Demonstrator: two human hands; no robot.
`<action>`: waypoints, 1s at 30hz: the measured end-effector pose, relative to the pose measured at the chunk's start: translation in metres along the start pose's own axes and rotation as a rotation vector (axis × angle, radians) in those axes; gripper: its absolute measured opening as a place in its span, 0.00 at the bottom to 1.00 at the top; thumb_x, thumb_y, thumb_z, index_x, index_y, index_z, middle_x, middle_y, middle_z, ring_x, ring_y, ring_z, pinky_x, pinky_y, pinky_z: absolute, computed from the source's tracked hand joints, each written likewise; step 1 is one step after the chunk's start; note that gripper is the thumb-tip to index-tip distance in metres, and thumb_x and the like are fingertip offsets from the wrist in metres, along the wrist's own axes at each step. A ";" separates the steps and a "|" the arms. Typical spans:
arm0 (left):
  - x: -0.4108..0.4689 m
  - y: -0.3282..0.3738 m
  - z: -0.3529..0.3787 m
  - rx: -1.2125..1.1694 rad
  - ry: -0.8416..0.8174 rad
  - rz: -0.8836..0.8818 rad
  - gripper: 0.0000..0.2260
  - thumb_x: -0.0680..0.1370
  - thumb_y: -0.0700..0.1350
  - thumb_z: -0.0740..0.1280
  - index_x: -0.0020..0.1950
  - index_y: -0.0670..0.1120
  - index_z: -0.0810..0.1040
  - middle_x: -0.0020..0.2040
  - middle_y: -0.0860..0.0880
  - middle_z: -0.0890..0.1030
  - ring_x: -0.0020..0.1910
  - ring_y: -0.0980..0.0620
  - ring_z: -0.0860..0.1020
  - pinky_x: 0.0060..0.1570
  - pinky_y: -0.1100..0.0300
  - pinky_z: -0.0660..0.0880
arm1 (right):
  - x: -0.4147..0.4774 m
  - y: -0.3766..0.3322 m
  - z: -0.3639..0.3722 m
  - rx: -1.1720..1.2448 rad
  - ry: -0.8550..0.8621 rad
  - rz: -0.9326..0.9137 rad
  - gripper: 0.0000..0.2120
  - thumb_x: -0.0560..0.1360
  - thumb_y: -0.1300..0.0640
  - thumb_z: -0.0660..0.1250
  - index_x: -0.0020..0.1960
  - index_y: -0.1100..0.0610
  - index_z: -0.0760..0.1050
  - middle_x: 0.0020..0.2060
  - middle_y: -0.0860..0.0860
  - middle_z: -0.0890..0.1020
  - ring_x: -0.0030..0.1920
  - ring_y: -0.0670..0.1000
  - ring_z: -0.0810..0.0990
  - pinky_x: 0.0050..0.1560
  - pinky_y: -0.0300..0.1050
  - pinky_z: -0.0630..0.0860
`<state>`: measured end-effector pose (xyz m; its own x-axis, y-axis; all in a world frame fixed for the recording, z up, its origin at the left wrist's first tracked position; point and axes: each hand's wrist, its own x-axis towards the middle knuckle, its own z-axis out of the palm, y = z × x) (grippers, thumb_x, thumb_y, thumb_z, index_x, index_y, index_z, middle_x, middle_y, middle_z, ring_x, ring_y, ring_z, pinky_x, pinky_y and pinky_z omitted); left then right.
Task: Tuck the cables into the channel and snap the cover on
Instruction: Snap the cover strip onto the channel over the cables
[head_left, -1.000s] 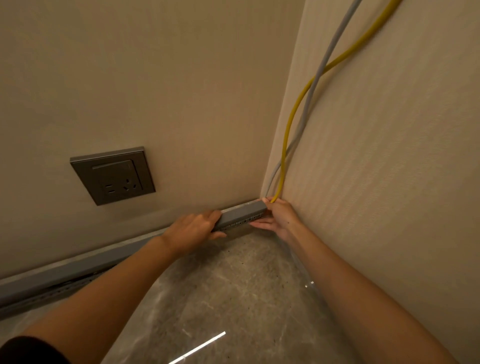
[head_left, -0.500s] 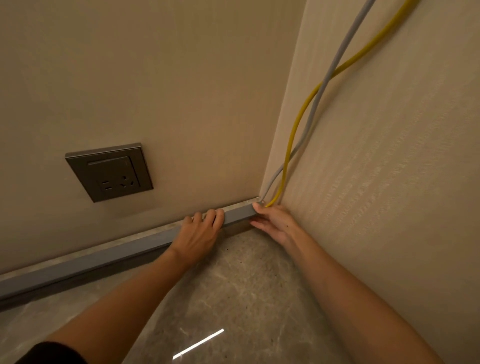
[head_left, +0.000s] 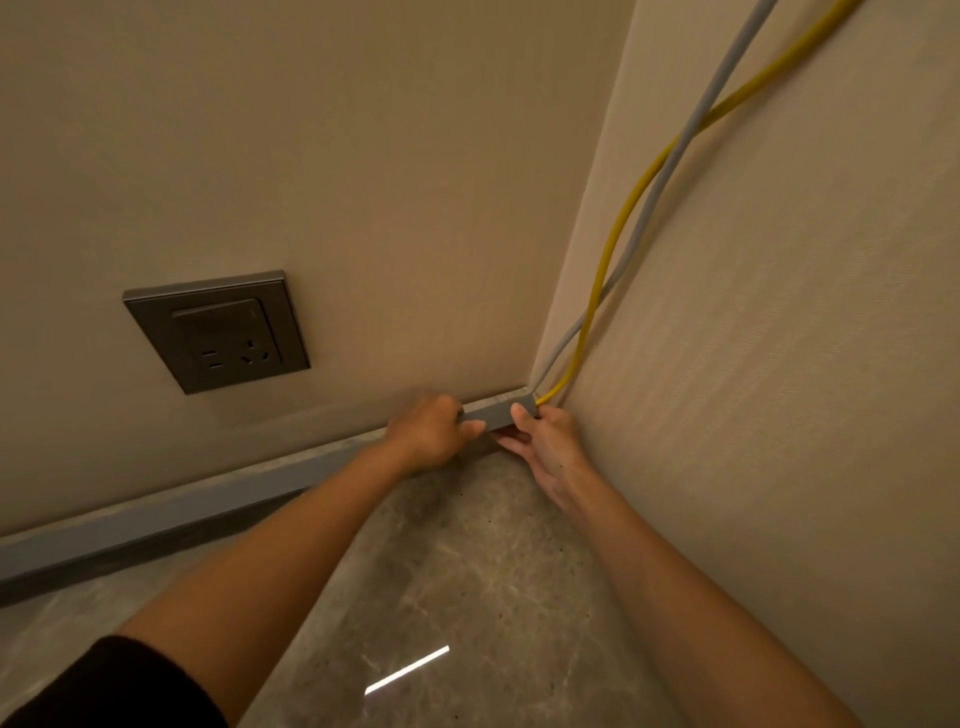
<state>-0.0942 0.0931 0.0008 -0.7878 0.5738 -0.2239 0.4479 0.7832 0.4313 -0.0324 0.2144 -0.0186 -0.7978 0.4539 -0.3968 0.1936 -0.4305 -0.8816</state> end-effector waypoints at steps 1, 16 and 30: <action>0.004 0.002 -0.008 -0.086 -0.085 -0.036 0.17 0.78 0.51 0.62 0.59 0.39 0.76 0.57 0.40 0.79 0.53 0.44 0.77 0.47 0.57 0.69 | -0.001 0.001 -0.001 0.005 -0.003 0.001 0.16 0.80 0.67 0.55 0.66 0.71 0.65 0.65 0.67 0.71 0.66 0.62 0.71 0.57 0.52 0.72; 0.000 -0.002 0.009 -0.018 0.055 0.004 0.18 0.78 0.55 0.60 0.57 0.42 0.76 0.56 0.40 0.79 0.56 0.40 0.76 0.52 0.50 0.74 | -0.002 -0.006 -0.008 0.074 0.017 0.032 0.16 0.79 0.66 0.56 0.66 0.70 0.65 0.61 0.66 0.73 0.67 0.62 0.70 0.58 0.52 0.71; -0.047 -0.051 0.018 0.605 0.291 0.134 0.22 0.63 0.54 0.77 0.50 0.42 0.80 0.40 0.45 0.82 0.35 0.47 0.81 0.31 0.56 0.76 | -0.001 -0.011 0.011 0.043 0.146 0.014 0.18 0.79 0.63 0.59 0.68 0.66 0.64 0.54 0.57 0.71 0.55 0.54 0.71 0.62 0.52 0.71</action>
<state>-0.0720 0.0305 -0.0257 -0.7529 0.6535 0.0782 0.6400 0.7547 -0.1442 -0.0395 0.2103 -0.0053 -0.7033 0.5548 -0.4445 0.1769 -0.4691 -0.8653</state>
